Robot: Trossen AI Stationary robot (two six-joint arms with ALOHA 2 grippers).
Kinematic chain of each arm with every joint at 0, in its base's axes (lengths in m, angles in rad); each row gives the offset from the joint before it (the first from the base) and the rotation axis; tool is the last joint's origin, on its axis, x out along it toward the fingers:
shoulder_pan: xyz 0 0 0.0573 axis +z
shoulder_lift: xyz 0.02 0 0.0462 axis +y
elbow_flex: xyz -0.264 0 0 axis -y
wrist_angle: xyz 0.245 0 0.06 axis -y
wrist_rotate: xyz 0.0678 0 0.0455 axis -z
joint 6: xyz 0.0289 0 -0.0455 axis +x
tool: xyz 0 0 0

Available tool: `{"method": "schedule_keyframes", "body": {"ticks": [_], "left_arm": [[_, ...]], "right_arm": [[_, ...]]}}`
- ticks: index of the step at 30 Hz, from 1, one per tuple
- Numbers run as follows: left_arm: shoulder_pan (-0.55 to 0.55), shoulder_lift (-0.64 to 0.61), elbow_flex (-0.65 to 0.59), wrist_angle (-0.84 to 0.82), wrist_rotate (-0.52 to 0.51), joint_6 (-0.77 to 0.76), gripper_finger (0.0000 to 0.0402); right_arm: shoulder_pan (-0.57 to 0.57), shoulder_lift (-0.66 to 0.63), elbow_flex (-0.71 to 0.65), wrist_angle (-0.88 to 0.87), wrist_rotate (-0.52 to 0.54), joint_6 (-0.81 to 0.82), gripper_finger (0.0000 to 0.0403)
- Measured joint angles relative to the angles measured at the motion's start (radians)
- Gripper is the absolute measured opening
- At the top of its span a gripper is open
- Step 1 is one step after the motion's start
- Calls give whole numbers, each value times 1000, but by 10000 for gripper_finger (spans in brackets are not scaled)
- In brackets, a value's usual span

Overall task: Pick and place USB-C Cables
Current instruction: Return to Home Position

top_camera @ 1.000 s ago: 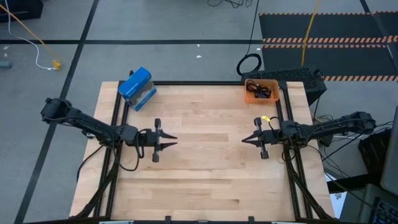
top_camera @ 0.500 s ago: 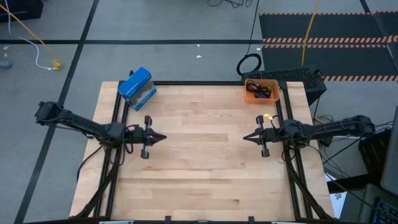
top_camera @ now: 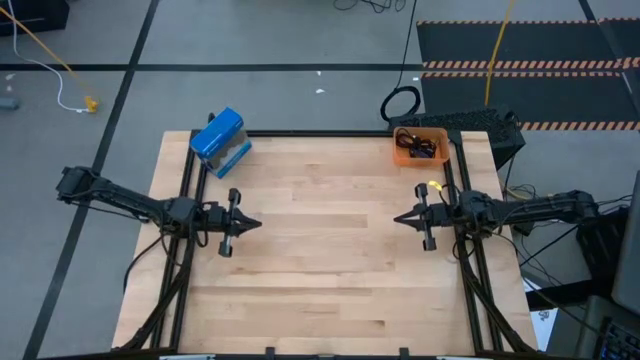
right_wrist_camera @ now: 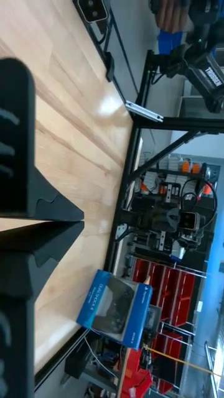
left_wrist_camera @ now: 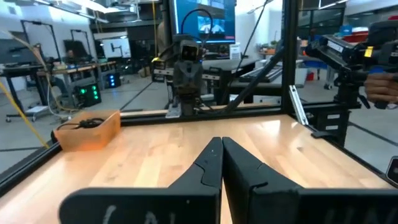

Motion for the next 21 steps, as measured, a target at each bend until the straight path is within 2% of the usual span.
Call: {"method": "schedule_keyframes", "body": {"ticks": [5,12,21], "left_arm": [[0,-48,0,-29,27,36,5],[0,-180,0,-111,29,52,5],[0,-312,1,-219,23,49,5]], "right_arm": [[0,-20,0,-19,0,8,4],[0,-53,0,-49,-1,12,4],[0,-189,0,-157,-27,15,4]]}}
